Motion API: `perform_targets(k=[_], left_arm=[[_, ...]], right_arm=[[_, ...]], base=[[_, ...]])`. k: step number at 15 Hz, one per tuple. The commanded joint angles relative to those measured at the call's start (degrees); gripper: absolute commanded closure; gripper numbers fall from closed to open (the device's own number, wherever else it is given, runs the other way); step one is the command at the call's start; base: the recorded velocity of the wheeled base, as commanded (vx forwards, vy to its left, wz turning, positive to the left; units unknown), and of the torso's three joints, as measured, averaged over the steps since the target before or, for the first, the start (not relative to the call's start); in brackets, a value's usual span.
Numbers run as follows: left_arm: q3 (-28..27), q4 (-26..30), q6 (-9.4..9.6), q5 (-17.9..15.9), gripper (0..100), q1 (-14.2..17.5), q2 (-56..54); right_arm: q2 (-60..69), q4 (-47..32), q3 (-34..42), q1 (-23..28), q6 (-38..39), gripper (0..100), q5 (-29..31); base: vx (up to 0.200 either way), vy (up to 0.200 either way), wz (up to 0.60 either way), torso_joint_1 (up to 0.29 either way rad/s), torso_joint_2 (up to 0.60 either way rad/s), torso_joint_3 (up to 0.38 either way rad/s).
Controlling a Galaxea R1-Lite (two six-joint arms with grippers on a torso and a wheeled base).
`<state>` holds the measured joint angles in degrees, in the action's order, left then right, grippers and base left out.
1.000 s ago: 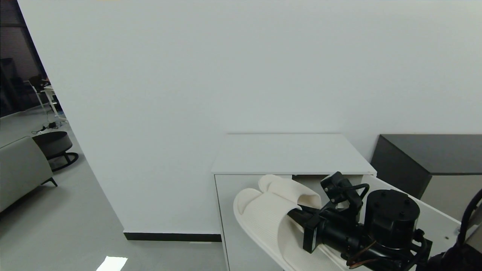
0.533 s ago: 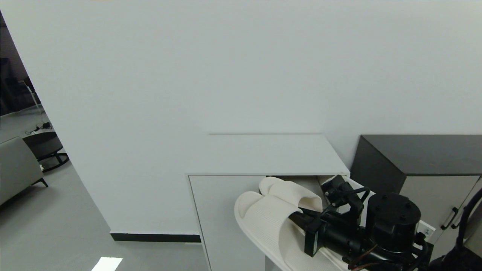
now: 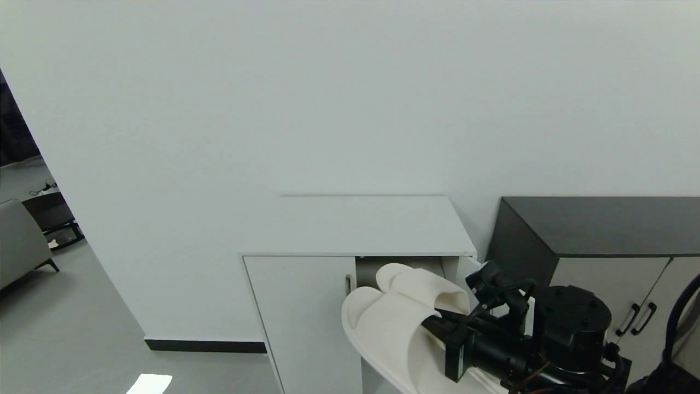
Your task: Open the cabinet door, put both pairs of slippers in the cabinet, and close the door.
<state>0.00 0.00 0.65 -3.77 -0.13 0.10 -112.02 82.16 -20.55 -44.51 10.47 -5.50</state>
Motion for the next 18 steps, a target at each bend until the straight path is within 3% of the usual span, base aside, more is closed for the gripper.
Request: perform_targets(k=[1,11,18], left_arm=[[0.0,0.0,0.06,-0.01,100,0.05,0.08],[0.0,0.0,0.06,-0.01,100,0.05,0.08],[0.0,0.0,0.06,-0.01,100,0.05,0.08]], right_arm=[[-0.22,0.63,0.78,0.12,-0.01,100,-0.74],[-1.45,4.23,2.01,-0.14,-0.28,100,-1.97],[-4.26,7.84,3.41,-0.76,-0.36,100,-2.32]], base=[[0.0,0.0,0.0,0.0,0.0,0.0],[0.0,0.0,0.0,0.0,0.0,0.0],[0.0,0.0,0.0,-0.165,0.37,0.194]])
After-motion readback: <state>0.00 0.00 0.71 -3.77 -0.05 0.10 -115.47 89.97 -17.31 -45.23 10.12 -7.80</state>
